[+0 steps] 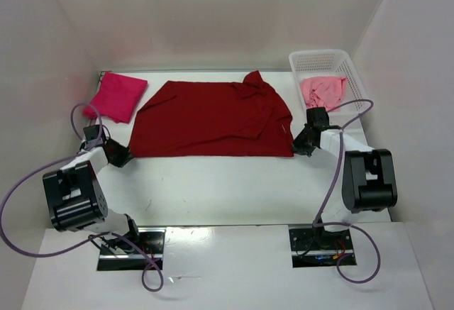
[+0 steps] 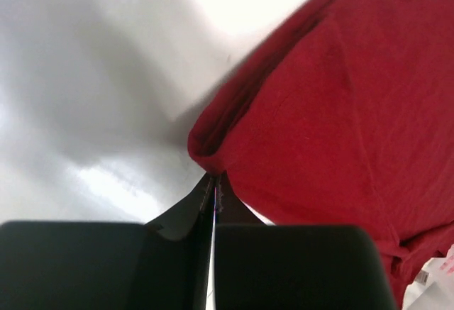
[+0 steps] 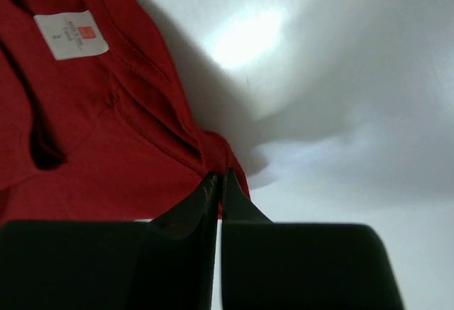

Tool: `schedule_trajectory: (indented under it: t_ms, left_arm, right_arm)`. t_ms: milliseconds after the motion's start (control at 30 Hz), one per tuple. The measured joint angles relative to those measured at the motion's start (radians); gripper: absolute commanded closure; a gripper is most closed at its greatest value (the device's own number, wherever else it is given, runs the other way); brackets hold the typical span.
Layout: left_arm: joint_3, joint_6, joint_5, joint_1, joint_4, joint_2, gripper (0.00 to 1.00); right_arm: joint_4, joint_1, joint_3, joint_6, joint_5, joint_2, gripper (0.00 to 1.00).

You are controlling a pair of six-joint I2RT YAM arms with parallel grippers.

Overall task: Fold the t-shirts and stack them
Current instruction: Fold the flattened tshirt in 1/3 of the way

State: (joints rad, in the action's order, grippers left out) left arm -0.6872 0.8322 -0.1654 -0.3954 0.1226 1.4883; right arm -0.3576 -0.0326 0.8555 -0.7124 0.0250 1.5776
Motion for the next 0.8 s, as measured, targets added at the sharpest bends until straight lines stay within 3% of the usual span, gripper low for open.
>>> schedule_trajectory:
  t_ms: [300, 367, 400, 500, 533, 600, 733, 800]
  left_arm:
    - [0.077, -0.016, -0.061, -0.07, 0.234, -0.24, 1.0]
    - [0.077, -0.011, -0.089, -0.071, 0.285, -0.263, 0.96]
    - [0.077, -0.008, -0.102, -0.071, 0.316, -0.276, 0.79]
    - [0.077, 0.008, -0.137, -0.072, 0.389, -0.319, 0.31]
    - [0.077, 0.005, -0.145, -0.072, 0.408, -0.33, 0.1]
    - [0.074, 0.012, -0.148, -0.072, 0.445, -0.346, 0.0]
    - [0.021, 0.006, -0.133, -0.069, 0.507, -0.351, 0.0]
    - [-0.043, 0.004, -0.103, -0.057, 0.514, -0.351, 0.0]
  right_arm:
    - [-0.17, 0.034, -0.15, -0.114, 0.092, -0.36, 1.0]
    - [-0.232, 0.041, -0.157, -0.141, 0.099, -0.437, 1.0]
    - [-0.268, 0.042, -0.156, -0.157, 0.097, -0.478, 0.99]
    - [-0.359, 0.032, -0.129, -0.188, 0.081, -0.549, 0.71]
    - [-0.384, 0.03, -0.115, -0.192, 0.072, -0.557, 0.58]
    - [-0.421, 0.03, -0.088, -0.189, 0.06, -0.568, 0.5]
    - [-0.455, 0.03, -0.04, -0.16, 0.045, -0.579, 0.45]
    - [-0.451, 0.027, -0.022, -0.134, 0.047, -0.576, 0.61]
